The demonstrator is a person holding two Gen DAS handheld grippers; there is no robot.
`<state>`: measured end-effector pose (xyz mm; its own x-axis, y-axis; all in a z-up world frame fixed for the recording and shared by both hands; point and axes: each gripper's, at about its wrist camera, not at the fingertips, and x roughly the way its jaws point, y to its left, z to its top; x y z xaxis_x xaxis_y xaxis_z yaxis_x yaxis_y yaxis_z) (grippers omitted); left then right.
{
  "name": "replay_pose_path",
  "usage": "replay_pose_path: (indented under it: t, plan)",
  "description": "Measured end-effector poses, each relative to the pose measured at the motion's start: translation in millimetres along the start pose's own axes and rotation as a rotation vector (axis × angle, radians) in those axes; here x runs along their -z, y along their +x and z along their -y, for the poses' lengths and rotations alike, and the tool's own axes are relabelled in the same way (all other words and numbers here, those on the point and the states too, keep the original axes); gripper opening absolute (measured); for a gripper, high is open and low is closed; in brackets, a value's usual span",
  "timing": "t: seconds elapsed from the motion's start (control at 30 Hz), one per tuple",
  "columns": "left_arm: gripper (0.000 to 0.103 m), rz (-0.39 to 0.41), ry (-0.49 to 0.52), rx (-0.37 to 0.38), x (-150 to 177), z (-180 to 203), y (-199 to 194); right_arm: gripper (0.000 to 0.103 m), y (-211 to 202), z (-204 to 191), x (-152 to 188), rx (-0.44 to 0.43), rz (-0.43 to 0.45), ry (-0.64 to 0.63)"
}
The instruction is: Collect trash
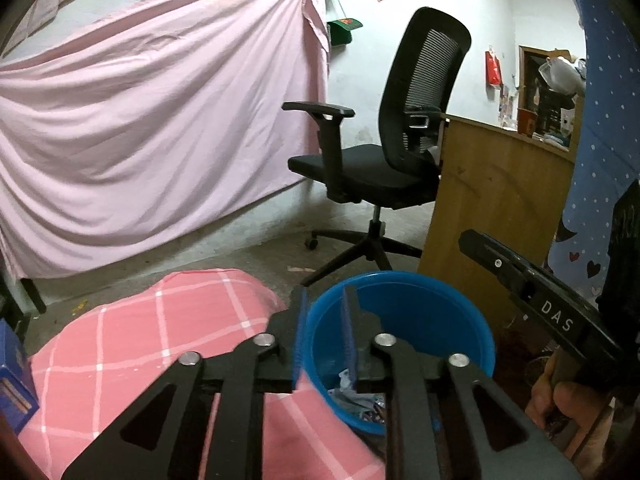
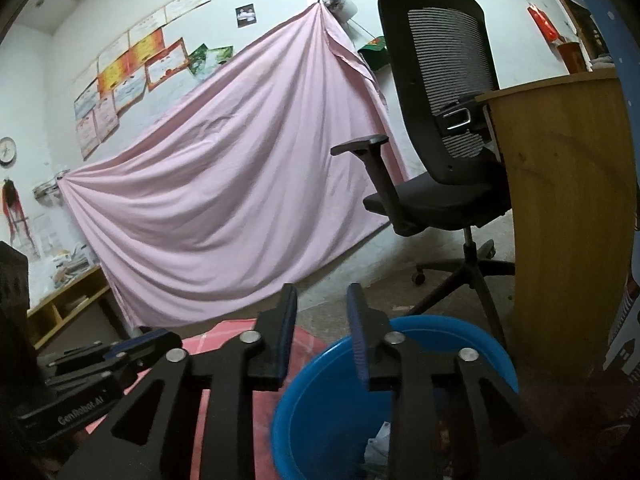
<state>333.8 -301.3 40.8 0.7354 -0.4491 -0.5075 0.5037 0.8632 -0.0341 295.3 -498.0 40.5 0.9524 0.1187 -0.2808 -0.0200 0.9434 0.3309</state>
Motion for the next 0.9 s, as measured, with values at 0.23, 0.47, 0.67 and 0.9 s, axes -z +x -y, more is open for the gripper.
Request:
replay_pose_path:
  t: [0.23,0.47,0.67,0.9]
  plan:
    - [0.035,0.024,-0.032,-0.03,-2,-11,-17,0.04,-4,-5,0,-0.001,0.015,-0.011]
    - [0.08,0.064,-0.087,-0.096,9,-21,-35,0.055,-11,-9,-2,-0.004,0.035,-0.007]
    - [0.097,0.095,-0.131,-0.154,27,-30,-56,0.08,-27,-14,1,0.023,0.046,0.004]
    - [0.101,0.141,-0.21,-0.186,50,-46,-94,0.103,-48,-28,16,0.051,0.033,-0.012]
